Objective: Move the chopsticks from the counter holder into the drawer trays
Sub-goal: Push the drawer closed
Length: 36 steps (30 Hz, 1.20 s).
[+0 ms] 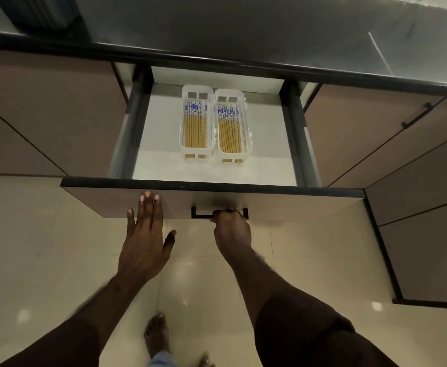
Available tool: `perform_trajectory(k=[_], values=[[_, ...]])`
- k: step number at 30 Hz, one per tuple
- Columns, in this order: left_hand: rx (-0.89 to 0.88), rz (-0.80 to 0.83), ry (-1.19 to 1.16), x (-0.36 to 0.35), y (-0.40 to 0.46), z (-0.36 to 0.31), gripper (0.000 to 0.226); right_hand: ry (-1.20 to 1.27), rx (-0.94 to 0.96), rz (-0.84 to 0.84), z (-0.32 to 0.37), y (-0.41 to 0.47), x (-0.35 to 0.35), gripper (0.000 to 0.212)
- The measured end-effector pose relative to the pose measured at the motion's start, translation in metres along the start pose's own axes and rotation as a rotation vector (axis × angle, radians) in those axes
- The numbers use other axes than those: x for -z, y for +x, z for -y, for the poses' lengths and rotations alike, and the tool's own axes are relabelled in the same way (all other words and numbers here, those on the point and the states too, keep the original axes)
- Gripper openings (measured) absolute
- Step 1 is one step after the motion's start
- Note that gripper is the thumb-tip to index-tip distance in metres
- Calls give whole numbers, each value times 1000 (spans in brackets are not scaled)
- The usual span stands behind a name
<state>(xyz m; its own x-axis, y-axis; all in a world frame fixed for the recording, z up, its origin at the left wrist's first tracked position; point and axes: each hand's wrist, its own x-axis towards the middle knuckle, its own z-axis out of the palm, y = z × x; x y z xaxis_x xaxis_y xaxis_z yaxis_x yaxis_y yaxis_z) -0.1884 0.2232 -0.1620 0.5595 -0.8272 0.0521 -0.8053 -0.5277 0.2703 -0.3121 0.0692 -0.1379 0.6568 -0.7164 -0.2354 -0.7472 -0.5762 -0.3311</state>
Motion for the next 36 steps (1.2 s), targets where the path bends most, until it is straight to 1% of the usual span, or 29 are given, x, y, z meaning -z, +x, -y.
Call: perform_trajectory(k=[8,14,18,23,29,31,36], values=[[16,-8,-33,-5,64,7,86,6,-13,-22,5,58,17,25],[-13,-2,-87,-8,127,16,89,22,-48,-21,9,117,34,29],[-43,30,-70,-8,171,30,89,33,-75,-12,15,159,47,30],[-64,26,-57,-6,226,40,85,55,-99,-67,18,213,56,28],[-40,3,-61,-9,284,39,87,58,-65,-80,18,270,69,28],[-22,1,-65,-8,300,38,91,51,-53,-78,19,286,75,27],[35,-6,-38,-10,335,40,90,64,-58,-72,18,320,85,26]])
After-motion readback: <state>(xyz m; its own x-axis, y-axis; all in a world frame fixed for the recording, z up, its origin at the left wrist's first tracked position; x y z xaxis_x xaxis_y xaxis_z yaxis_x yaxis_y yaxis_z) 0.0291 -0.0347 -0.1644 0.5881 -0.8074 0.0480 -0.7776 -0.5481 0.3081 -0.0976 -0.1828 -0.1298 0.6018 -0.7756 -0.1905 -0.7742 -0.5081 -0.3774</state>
